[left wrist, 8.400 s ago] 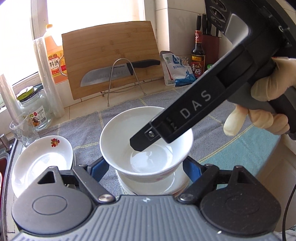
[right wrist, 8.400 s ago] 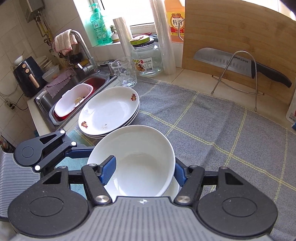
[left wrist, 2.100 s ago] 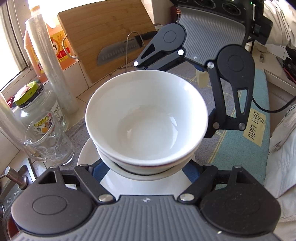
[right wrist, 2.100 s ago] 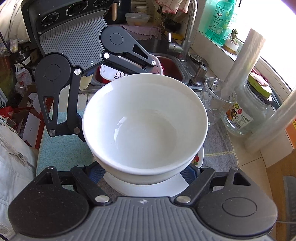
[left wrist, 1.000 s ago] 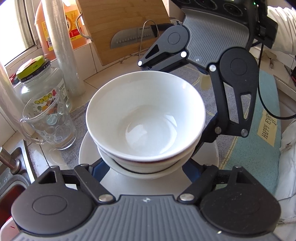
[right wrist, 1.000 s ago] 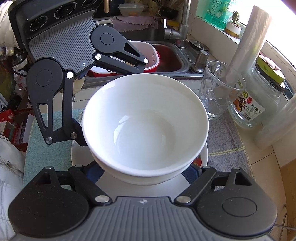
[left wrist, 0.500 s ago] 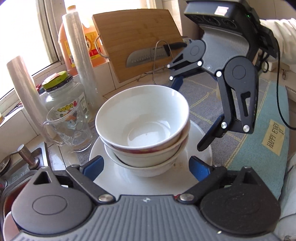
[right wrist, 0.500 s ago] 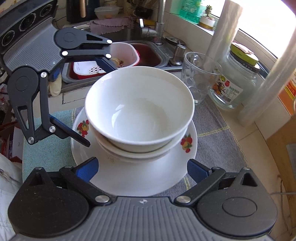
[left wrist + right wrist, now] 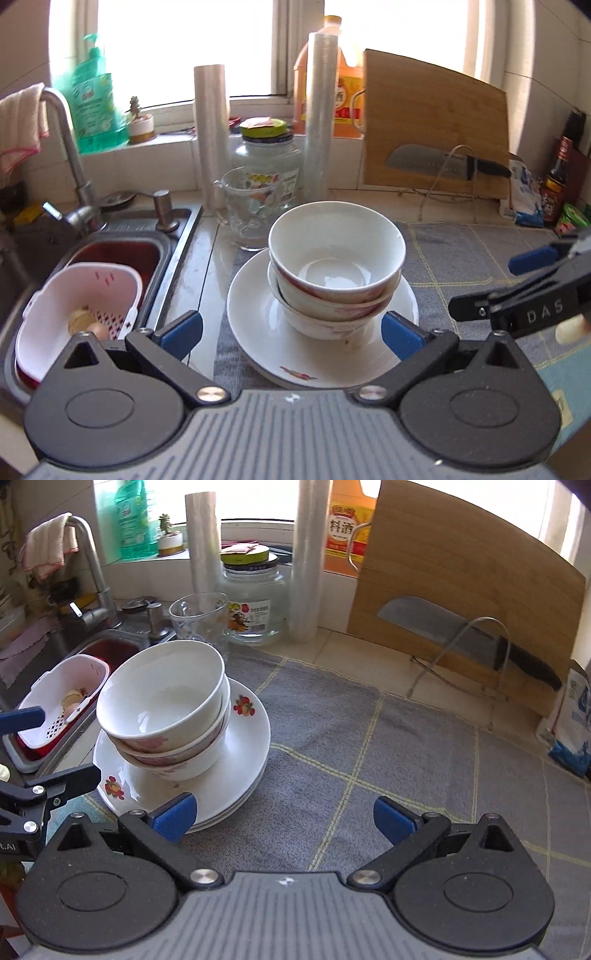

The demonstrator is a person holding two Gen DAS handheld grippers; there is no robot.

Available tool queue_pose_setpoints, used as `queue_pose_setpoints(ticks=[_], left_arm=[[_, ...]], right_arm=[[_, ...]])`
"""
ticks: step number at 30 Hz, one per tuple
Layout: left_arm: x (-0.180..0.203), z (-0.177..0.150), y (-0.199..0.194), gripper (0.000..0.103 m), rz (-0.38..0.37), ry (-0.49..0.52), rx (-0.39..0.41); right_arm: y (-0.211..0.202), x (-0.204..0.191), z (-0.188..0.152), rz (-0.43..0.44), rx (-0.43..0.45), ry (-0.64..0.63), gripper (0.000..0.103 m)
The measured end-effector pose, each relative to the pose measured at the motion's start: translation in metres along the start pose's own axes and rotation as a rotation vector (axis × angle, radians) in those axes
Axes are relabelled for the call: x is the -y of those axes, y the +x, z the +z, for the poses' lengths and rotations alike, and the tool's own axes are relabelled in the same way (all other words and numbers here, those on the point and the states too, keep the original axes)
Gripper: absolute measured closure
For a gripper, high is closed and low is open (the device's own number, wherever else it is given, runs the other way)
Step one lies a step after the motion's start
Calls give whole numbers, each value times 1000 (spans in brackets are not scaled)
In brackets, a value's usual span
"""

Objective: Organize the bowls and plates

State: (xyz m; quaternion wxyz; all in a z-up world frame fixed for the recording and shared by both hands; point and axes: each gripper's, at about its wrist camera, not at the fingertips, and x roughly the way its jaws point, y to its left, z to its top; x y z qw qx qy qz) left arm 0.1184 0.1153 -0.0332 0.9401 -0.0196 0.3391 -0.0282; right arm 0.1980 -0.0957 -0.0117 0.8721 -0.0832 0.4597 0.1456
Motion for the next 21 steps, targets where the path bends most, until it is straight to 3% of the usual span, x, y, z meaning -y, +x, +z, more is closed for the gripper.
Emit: queue_pose_setpoints(ticks=[4,9,21], left_arm=[[12,2,-13,1,60,-46,-53],[22,4,-31,1,108,-52,-40],[37,6,-48,1,107,-47,-32]], right_arm=[[-22,-2,-5,-18,19,39,0],[-39,-1,-10,-27,23,72,0],[-55,6,-22,-29,34,92,0]])
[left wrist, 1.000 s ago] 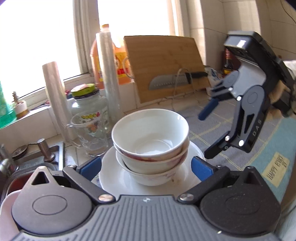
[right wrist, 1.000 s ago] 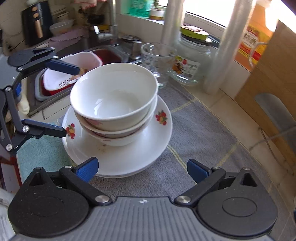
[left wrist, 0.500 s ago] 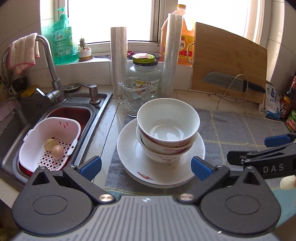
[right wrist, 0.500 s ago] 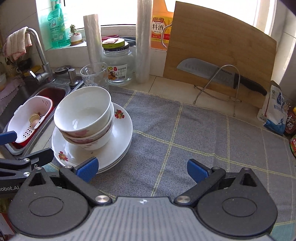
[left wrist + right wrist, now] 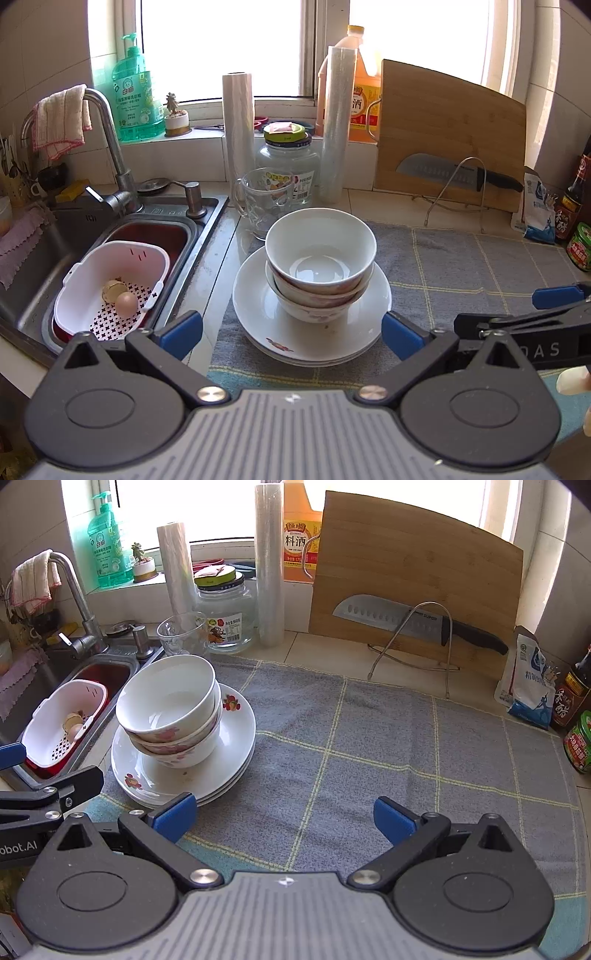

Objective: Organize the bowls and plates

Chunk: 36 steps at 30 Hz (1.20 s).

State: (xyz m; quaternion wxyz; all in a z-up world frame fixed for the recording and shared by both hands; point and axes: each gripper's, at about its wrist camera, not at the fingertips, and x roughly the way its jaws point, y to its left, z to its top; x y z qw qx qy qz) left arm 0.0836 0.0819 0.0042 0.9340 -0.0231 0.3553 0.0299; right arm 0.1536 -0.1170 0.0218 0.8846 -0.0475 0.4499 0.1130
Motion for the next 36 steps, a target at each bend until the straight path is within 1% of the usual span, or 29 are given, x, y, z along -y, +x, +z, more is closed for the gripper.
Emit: queue_pose_setpoints(ticks=[11,36], left_arm=[[1,-1,-5,1,5,-2,0],[3,3,-6,1,-10,-1,3]], right_arm=[[-3,0,-2,2,7,5,0],[-5,3,2,-3,23,11,0]])
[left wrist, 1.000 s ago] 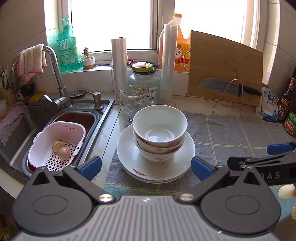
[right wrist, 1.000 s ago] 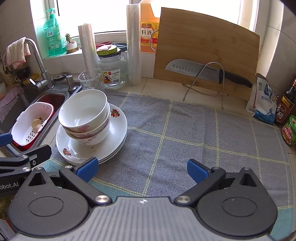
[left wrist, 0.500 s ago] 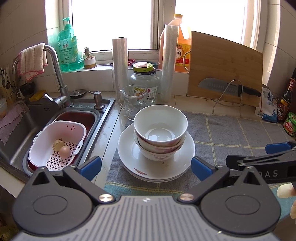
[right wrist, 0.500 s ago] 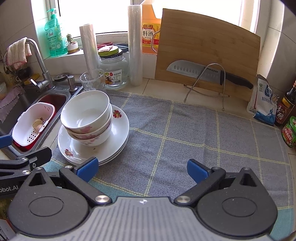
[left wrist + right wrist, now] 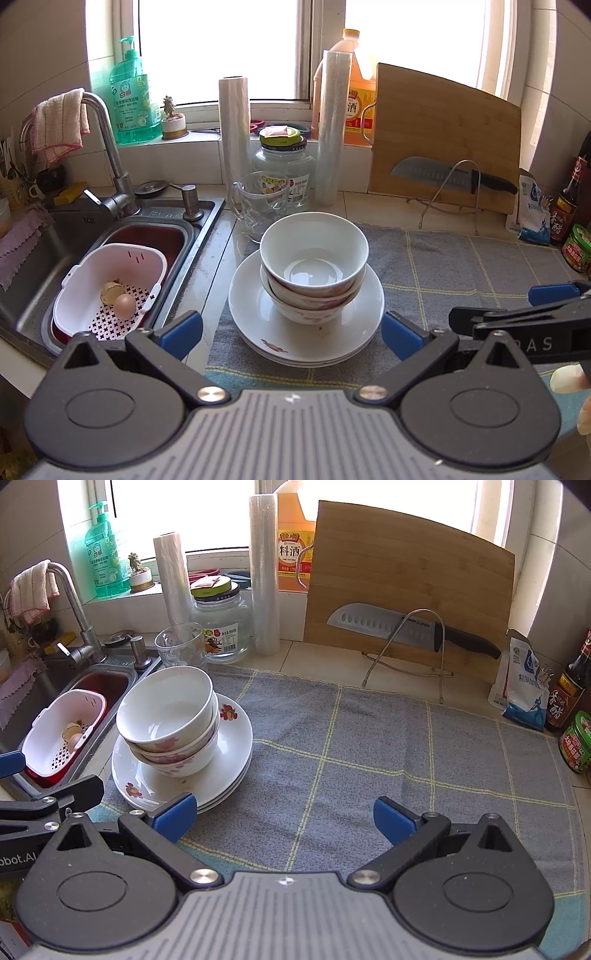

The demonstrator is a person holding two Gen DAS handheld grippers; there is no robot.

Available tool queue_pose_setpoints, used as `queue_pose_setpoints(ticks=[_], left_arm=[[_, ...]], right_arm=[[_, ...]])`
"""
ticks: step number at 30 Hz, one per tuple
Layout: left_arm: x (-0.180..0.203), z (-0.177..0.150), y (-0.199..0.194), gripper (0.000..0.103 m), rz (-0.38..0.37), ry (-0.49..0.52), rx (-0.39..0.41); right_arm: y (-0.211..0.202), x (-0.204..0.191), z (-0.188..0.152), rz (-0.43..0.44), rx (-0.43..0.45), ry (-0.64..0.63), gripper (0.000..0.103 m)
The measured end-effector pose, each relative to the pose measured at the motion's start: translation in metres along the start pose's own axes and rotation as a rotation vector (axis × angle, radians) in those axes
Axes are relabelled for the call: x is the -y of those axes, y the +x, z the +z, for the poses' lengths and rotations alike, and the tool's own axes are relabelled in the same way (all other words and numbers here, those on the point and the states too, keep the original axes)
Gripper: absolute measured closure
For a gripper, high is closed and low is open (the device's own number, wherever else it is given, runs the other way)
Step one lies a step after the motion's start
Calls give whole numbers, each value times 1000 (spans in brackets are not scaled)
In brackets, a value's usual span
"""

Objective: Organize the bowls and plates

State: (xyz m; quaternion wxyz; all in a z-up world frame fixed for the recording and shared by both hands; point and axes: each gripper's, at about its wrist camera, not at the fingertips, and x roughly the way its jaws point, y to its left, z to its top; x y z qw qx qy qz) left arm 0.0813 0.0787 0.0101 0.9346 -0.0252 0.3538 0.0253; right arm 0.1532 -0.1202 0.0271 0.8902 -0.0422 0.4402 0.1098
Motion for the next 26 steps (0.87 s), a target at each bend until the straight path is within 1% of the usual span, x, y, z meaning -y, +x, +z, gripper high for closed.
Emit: queue_pose_setpoints(ticks=[26], left_arm=[[-2,2,-1,1,-2,0,0]], right_arm=[[0,0,1,3,3,3,0]])
